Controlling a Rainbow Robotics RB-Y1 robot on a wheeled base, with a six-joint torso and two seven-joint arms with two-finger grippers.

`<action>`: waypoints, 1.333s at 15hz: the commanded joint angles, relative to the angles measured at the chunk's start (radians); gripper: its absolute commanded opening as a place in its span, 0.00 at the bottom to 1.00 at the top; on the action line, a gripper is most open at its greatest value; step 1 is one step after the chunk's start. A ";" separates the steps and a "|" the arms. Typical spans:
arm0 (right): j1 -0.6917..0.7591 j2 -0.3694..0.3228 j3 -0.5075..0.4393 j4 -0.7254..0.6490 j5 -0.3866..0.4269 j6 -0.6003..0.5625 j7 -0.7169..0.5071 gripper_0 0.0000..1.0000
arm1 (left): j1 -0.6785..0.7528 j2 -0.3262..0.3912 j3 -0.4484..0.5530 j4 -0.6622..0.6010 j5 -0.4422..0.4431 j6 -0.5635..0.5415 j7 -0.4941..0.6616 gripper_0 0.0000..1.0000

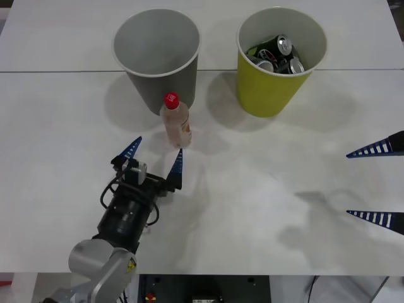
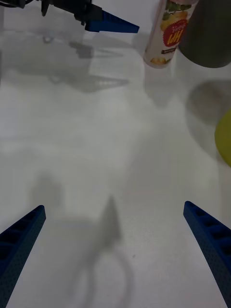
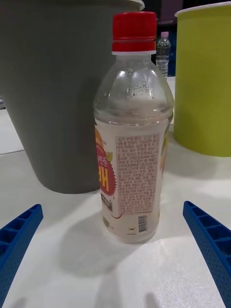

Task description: Put the can into the green bin and the plastic bottle into the gray bin

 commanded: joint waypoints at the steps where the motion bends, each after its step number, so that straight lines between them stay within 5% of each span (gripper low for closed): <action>1: 0.000 0.000 0.000 0.000 0.000 0.000 0.000 1.00 | -0.046 -0.054 -0.004 0.086 0.005 0.054 -0.010 1.00; 7: 0.000 0.000 0.000 0.000 0.000 0.000 0.000 1.00 | -0.147 -0.143 -0.004 0.248 0.092 0.148 -0.106 1.00; 20: 0.000 0.000 0.000 0.000 0.000 0.000 0.000 1.00 | -0.305 -0.199 -0.004 0.417 0.195 0.194 -0.173 1.00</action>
